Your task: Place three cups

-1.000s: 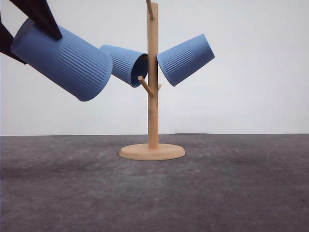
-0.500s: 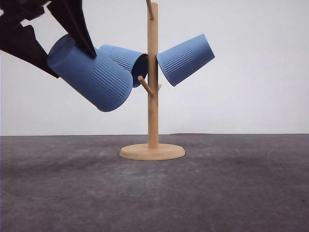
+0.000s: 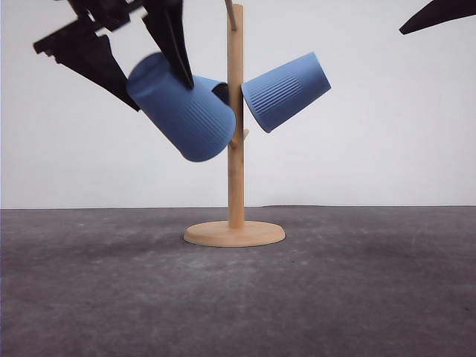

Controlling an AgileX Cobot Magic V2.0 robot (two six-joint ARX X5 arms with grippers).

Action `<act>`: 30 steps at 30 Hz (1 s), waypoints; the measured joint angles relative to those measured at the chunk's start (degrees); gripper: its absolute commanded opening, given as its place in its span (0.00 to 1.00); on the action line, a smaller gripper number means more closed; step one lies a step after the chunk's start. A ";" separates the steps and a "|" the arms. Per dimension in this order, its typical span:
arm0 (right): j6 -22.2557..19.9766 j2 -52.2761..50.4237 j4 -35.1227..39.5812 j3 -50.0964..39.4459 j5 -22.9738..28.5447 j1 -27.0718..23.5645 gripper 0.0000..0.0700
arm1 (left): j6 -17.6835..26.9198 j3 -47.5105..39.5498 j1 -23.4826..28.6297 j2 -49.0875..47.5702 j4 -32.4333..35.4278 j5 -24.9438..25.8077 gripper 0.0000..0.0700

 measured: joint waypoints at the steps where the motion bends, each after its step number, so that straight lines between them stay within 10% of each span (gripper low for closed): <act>1: -0.09 0.00 0.00 0.00 0.01 0.00 0.55 | 0.00 0.44 0.00 0.84 0.05 -0.37 0.52; 30: -1.03 0.00 0.00 0.00 0.02 0.00 0.55 | 0.07 1.99 -0.04 8.45 8.26 -4.29 0.52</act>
